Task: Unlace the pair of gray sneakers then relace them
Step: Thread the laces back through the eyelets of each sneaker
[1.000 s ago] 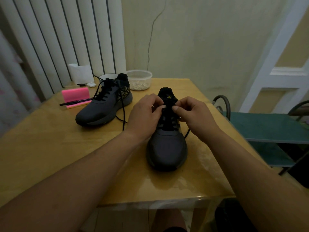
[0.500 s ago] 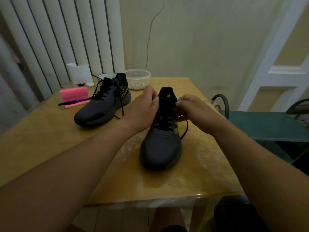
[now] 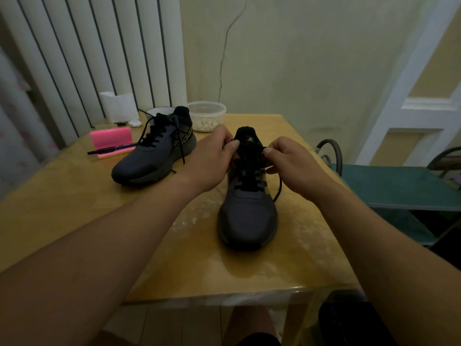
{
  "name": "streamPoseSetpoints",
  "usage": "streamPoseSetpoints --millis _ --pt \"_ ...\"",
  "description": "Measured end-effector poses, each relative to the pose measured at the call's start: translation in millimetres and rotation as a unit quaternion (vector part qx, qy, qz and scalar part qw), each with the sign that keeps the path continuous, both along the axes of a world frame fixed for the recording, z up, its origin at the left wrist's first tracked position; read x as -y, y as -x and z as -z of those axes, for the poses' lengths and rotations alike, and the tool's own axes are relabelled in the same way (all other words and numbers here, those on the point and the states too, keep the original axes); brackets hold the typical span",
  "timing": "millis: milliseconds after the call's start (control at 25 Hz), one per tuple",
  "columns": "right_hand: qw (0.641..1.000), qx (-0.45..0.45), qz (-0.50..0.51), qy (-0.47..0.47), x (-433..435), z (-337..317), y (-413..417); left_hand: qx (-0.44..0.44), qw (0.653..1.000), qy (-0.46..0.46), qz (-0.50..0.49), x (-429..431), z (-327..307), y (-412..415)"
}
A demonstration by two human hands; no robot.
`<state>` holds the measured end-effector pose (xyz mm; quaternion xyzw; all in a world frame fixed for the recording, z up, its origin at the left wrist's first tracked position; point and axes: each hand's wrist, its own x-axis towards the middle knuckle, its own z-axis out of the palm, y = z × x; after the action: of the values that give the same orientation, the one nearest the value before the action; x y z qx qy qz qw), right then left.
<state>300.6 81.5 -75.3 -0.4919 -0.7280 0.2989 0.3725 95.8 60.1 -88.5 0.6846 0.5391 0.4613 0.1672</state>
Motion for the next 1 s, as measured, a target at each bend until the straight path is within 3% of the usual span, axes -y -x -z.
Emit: streamPoseSetpoints --millis 160,440,640,1000 --pt "1.0 0.004 -0.026 0.01 1 2 -3 0.018 0.999 0.038 0.021 0 4 2" --pt "0.999 -0.052 -0.004 0.0 4 7 0 0.014 0.999 0.024 0.047 3 4 2" --pt "0.999 -0.04 -0.006 0.012 2 7 0 0.102 0.993 0.042 0.043 2 -4 1" --pt "0.997 -0.078 -0.015 0.017 7 8 1 0.129 0.988 0.066 0.061 -2 8 3"
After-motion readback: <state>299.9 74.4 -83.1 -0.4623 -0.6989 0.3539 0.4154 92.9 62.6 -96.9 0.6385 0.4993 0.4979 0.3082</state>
